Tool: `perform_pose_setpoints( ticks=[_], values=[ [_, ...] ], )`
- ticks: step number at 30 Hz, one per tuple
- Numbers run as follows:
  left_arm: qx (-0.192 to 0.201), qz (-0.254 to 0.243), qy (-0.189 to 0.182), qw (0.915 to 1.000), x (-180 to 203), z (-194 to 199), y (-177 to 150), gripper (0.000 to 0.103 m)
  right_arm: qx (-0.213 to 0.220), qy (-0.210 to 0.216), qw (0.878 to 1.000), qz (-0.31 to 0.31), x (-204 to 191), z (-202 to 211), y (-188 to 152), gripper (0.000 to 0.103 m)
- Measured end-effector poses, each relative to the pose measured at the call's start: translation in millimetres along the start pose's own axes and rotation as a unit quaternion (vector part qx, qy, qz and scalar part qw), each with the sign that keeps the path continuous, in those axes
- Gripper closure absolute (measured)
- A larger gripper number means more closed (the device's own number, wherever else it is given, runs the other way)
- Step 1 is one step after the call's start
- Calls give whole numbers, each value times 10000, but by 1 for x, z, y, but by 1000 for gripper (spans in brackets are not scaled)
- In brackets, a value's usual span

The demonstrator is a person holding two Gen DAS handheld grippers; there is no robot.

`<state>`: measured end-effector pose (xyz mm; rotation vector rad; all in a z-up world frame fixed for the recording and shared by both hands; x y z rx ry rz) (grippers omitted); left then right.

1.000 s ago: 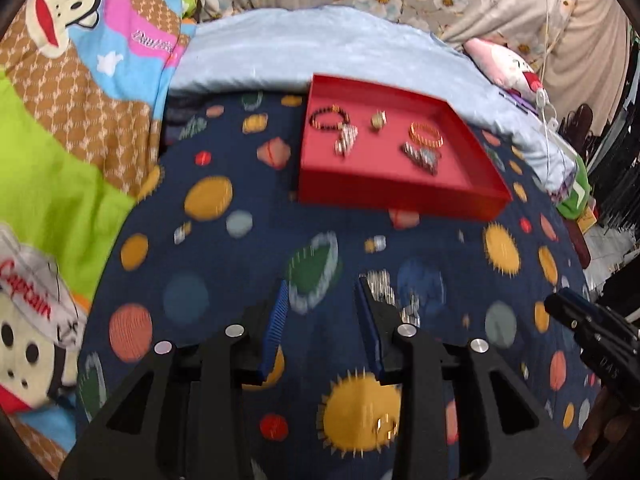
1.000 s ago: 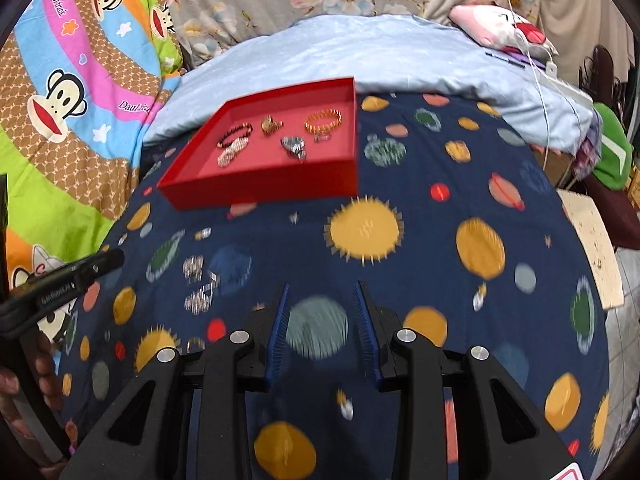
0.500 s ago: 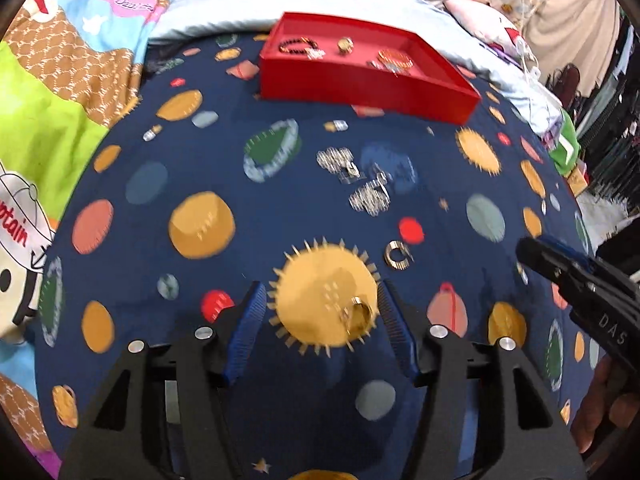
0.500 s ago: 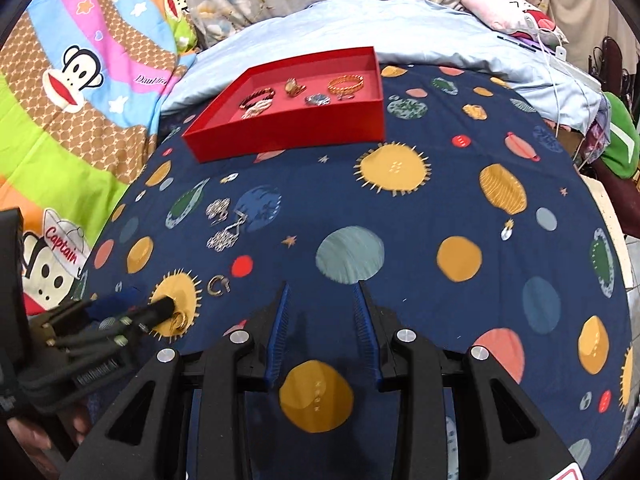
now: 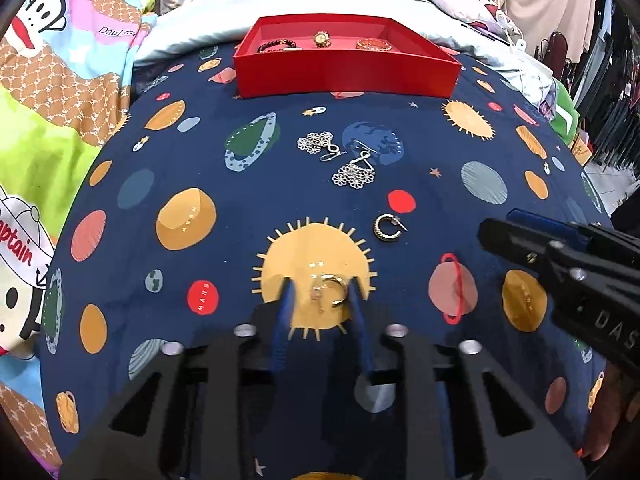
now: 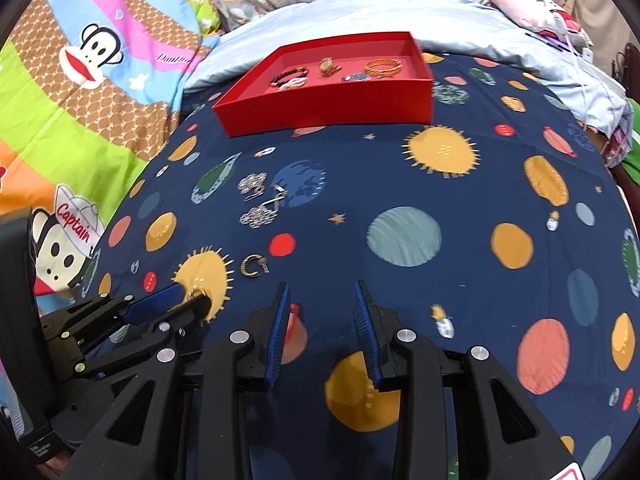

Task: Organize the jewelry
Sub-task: 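Grasp the gold hoop ring with the left gripper, then grasp the gold hoop earring with the right gripper while the left gripper holds the ring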

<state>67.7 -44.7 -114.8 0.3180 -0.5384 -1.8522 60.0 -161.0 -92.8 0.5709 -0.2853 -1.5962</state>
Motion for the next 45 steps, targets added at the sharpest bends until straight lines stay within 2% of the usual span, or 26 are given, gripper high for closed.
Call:
perform_pose_setpoints(
  ticks=[20, 26, 30, 45],
  values=[
    [-115, 367, -73, 9992, -30, 5, -3, 86, -220, 262, 9984, 444, -48, -40, 10, 71],
    [-127, 387, -131, 9991, -31, 5, -4, 86, -168, 200, 9982, 548, -51, -45, 14, 73],
    [-122, 397, -147, 9990, -32, 5, -4, 86, -128, 14, 9976, 681, -50, -46, 14, 85],
    [-135, 392, -173, 9990, -30, 4, -5, 86, -78, -2, 9986, 522, -40, -32, 10, 86]
  ],
)
Point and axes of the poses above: each gripper's, at about its wrist camera, not at the fingertips, and z roughly against the way its jaws point, x to its right, y to its top, the point moved 7 cm from there along -z, roughly the way its jaws point, and after that the axes turned 2 degrees about -x, right-handed, at the moved point
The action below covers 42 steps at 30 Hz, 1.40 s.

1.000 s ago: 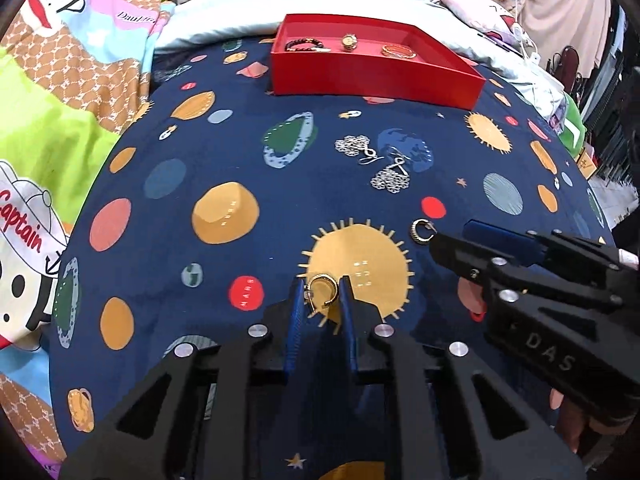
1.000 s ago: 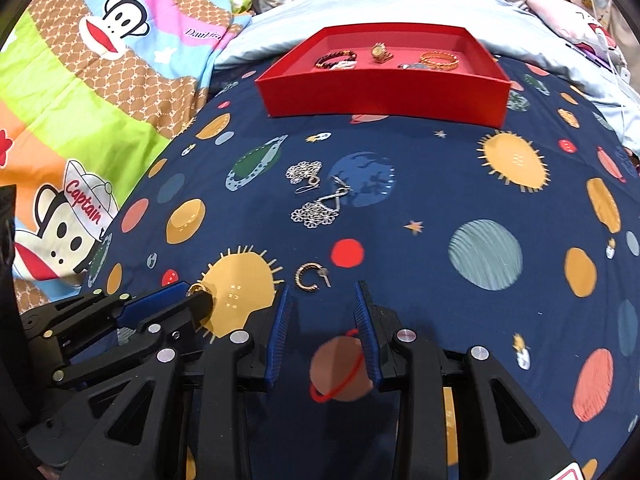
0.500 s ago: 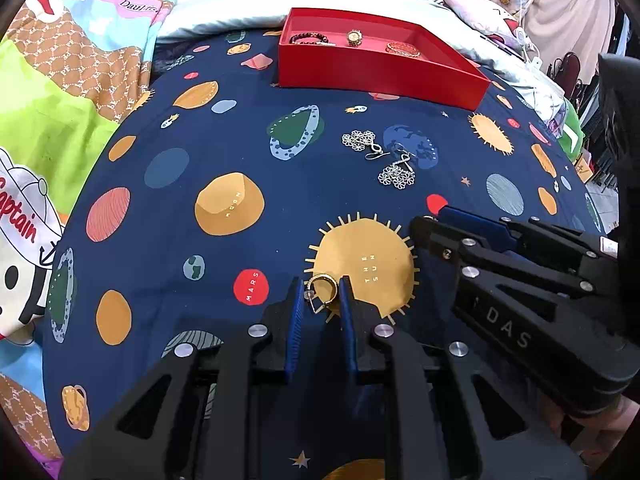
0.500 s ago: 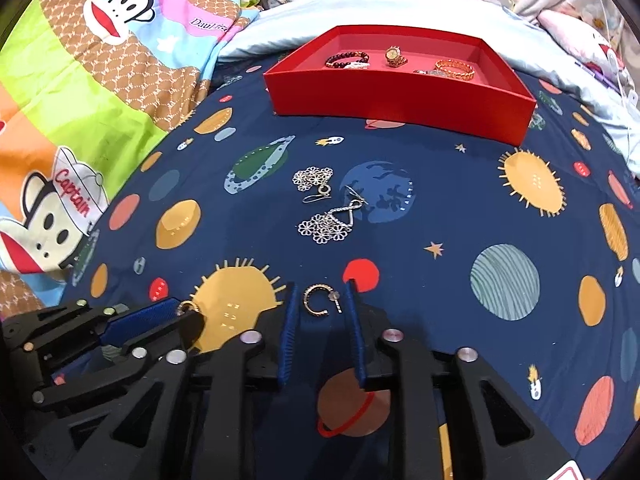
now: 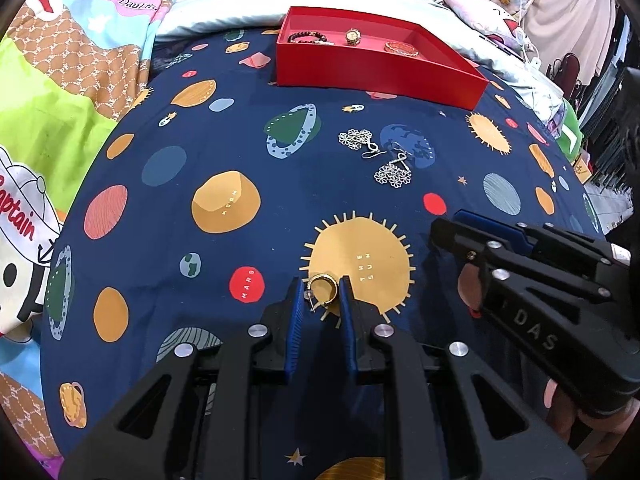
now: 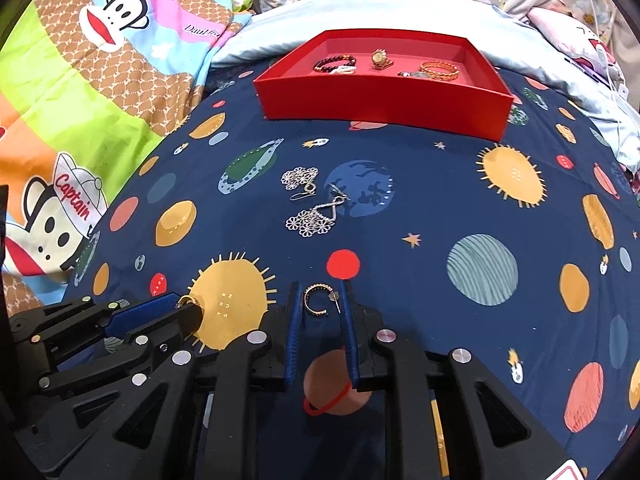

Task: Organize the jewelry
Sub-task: 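Grasp the gold hoop earring with the right gripper while the left gripper holds the ring, then carry both gold hoops into the red tray and open both grippers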

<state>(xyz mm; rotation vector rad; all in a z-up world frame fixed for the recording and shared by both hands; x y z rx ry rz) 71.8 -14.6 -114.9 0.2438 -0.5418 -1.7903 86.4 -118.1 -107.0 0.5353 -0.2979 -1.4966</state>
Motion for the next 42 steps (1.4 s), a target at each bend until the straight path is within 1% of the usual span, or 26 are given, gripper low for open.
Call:
perform_pose_setpoints(
  ticks=[8, 15, 23, 29, 33, 36, 42],
  values=[
    [-15, -13, -8, 10000, 5, 2, -2, 86, 20, -26, 9999, -102, 7, 11, -6, 86],
    [50, -72, -28, 10000, 13, 9, -1, 86, 76, -27, 9999, -114, 7, 23, -12, 85],
    [125, -139, -65, 9998, 21, 16, 4, 86, 190, -31, 9997, -170, 11, 36, -12, 85],
    [151, -161, -81, 9997, 24, 16, 9, 86, 202, -33, 9996, -200, 14, 36, -10, 85],
    [195, -140, -74, 9997, 23, 16, 17, 86, 207, -45, 9995, -247, 20, 35, -7, 85],
    [271, -127, -48, 9995, 22, 16, 29, 86, 263, -49, 9992, -283, 26, 36, 1, 86],
    [463, -143, -51, 9988, 24, 15, 62, 86, 473, -164, 9984, -277, 42, 39, 32, 86]
  ],
)
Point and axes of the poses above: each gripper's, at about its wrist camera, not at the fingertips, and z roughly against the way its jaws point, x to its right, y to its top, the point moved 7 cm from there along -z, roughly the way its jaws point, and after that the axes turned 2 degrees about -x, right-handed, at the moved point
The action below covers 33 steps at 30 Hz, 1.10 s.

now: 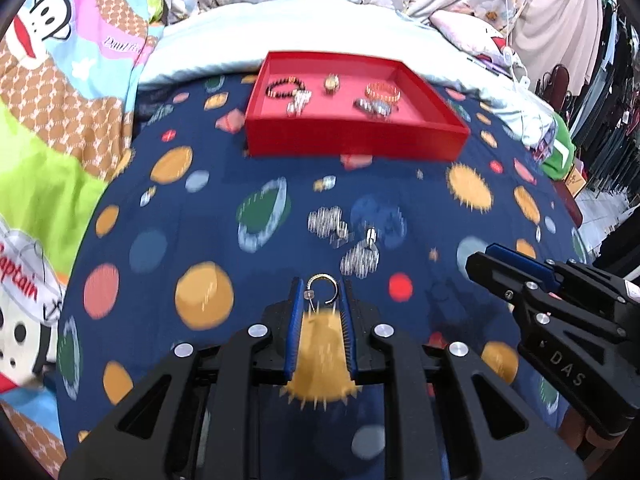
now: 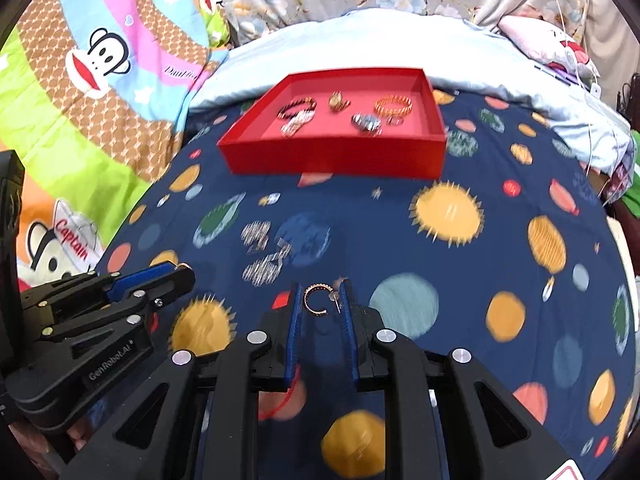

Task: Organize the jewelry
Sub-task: 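Carry both gold hoops into the red tray and open both grippers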

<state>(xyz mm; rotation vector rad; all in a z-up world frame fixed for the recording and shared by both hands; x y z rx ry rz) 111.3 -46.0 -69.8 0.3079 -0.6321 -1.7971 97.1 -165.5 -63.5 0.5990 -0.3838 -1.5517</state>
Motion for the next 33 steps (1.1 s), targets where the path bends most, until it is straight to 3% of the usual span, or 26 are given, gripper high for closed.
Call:
perform_pose_setpoints(
  ticks=[19, 25, 33],
  values=[
    [637, -153, 29, 9978, 15, -50, 168, 86, 469, -232, 9985, -132, 55, -53, 144, 86],
    [531, -150, 54, 9985, 19, -84, 194, 86, 289, -251, 9991, -188, 64, -85, 155, 85],
    [280, -82, 80, 9995, 16, -119, 197, 86, 98, -245, 9994, -215, 69, -111, 151, 85]
  ],
)
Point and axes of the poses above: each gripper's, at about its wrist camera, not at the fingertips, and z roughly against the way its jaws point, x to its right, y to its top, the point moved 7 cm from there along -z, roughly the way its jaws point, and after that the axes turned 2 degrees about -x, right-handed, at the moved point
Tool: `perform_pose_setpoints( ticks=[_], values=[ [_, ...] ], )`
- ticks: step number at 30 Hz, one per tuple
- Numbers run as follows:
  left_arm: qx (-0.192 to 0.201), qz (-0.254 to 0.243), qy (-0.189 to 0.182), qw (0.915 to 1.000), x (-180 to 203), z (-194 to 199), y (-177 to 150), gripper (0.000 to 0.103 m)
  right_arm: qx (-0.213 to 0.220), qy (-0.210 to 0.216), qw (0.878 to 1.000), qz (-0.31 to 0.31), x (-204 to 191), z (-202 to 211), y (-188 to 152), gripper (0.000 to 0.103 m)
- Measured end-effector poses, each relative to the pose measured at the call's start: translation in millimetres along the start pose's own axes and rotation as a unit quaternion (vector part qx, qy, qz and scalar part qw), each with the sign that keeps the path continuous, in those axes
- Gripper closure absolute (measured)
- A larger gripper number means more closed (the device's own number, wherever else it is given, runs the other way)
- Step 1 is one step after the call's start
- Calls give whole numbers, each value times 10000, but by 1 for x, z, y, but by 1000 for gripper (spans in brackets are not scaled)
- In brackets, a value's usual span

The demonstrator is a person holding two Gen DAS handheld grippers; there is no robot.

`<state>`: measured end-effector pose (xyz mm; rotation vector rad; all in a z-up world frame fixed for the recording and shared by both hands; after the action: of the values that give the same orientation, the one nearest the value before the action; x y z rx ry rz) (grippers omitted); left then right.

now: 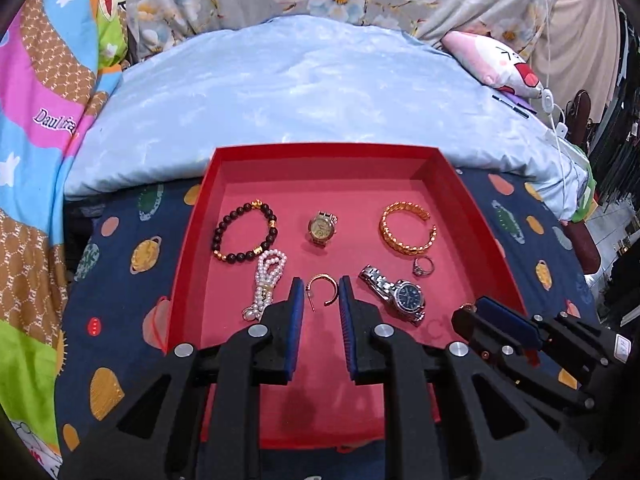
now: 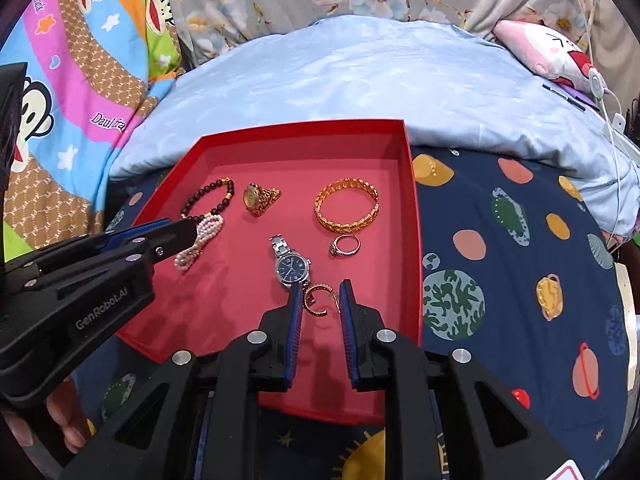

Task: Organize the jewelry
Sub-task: 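Carry both gold hoops into the red tray and open both grippers, then lift both grippers from the tray toward the silver necklaces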

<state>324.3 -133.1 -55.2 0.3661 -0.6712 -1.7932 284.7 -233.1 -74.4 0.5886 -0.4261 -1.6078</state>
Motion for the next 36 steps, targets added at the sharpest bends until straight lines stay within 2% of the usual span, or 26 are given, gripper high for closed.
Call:
perform_pose_setpoints(
  ticks=[10, 15, 23, 32, 36],
  values=[
    [-107, 91, 97, 9999, -7, -14, 0, 85, -41, 20, 10000, -19, -1, -11, 0, 85],
    [-133, 175, 231, 9995, -16, -17, -1, 79, 55, -40, 10000, 18, -3, -7, 3, 81],
    [73, 223, 294, 9993, -29, 11, -2, 79, 212, -37, 9998, 53, -5, 20, 2, 81],
    [102, 246, 365, 9990, -45, 52, -38, 77, 158, -38, 9998, 102, -15, 54, -39, 81],
    [49, 263, 391, 9989, -51, 68, -66, 71, 50, 4, 9999, 140, -23, 65, -65, 81]
  ],
)
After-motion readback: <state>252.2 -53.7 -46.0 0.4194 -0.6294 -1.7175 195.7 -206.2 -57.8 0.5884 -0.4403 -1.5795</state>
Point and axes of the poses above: each gripper's, at about its wrist camera, not at the fingertips, and z roughly against the way its jaws point, x to its right, y to its top, the point moved 7 cm from there along -z, roughly the way its jaws point, and after that the axes turned 2 degrees about -x, right-handed, at the moved point
